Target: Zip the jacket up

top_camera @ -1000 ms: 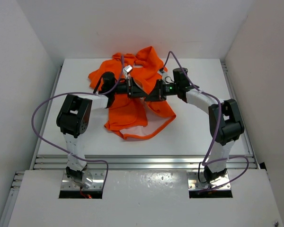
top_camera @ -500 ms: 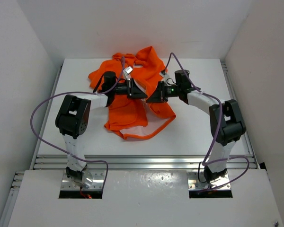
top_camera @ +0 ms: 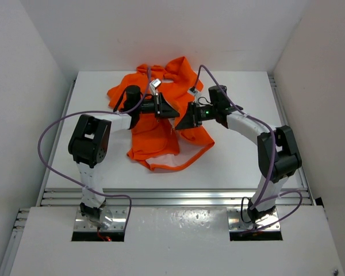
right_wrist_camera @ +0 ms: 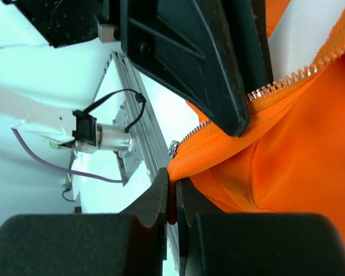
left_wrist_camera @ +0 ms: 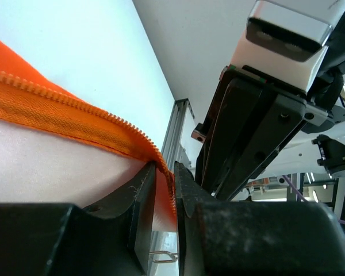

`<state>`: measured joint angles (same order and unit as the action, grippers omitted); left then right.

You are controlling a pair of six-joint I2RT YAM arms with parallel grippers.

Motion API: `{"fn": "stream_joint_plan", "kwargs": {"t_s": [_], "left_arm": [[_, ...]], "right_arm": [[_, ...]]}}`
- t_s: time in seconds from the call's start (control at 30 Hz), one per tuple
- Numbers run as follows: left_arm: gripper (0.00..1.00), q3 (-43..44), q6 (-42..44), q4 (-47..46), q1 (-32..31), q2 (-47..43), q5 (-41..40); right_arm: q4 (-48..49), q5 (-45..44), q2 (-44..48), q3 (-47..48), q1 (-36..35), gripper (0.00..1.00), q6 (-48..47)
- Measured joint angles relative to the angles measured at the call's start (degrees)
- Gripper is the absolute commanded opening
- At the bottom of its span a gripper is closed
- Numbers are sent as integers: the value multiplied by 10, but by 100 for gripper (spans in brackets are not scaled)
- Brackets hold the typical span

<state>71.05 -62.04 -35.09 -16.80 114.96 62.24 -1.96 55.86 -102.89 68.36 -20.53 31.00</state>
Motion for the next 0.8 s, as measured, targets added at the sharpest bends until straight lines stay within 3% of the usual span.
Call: {"fn": "stream_joint_plan", "kwargs": {"t_s": [0.27, 0.47, 0.57, 0.63, 0.7, 0.8], "left_arm": [[26, 1, -31, -26, 0, 13, 22], [36, 3, 7, 30, 0, 13, 43], [36, 4, 27, 55, 0, 13, 47], [28, 11, 42, 76, 0, 13, 49], [11, 16, 51, 86, 0, 13, 50], [6, 18, 61, 93, 0, 13, 54]], "right_arm": [[-31, -4, 0, 0, 0, 0, -26], [-42, -10, 0, 6, 0, 0, -30], [-45, -14, 0, 11, 1, 0, -30], [-47, -14, 0, 13, 1, 0, -31], [-48, -15, 0, 14, 1, 0, -35], [-59, -16, 0, 15, 1, 8, -48]]}}
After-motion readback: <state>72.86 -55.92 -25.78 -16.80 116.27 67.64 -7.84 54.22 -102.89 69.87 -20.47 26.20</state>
